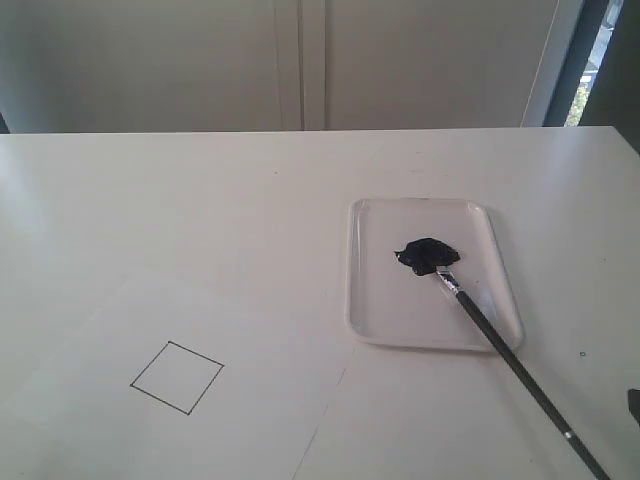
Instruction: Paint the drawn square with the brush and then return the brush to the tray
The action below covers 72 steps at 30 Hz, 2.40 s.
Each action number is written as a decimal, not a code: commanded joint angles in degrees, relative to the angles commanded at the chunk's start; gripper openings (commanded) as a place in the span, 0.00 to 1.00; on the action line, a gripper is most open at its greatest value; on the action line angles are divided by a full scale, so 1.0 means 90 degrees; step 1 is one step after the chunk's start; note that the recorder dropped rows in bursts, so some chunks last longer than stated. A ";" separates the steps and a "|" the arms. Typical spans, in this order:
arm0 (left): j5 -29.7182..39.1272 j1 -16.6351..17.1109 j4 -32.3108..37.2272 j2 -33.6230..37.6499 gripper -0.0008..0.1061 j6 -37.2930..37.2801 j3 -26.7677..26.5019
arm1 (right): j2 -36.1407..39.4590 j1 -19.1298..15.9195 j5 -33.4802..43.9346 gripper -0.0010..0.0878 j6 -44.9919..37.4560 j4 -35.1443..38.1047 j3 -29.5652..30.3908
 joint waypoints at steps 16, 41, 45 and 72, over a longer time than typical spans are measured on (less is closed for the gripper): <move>-0.0336 0.0000 -0.0637 0.0000 0.08 0.0056 0.0004 | 0.0000 0.0000 -0.1761 0.54 0.0071 0.0043 0.0000; -0.2214 0.0000 -0.5652 0.0000 0.08 0.1421 0.0000 | 0.0000 0.0000 -0.4002 0.54 0.3299 0.0180 0.0000; -0.2869 0.0000 -0.5947 0.0000 0.08 0.1367 -0.0024 | 0.0000 0.0000 -0.4630 0.54 0.3377 0.0062 0.0000; 0.3395 0.0000 -0.3034 0.5743 0.08 0.2278 -0.4995 | 0.3562 0.0280 0.3282 0.54 0.1641 -0.1028 -0.5139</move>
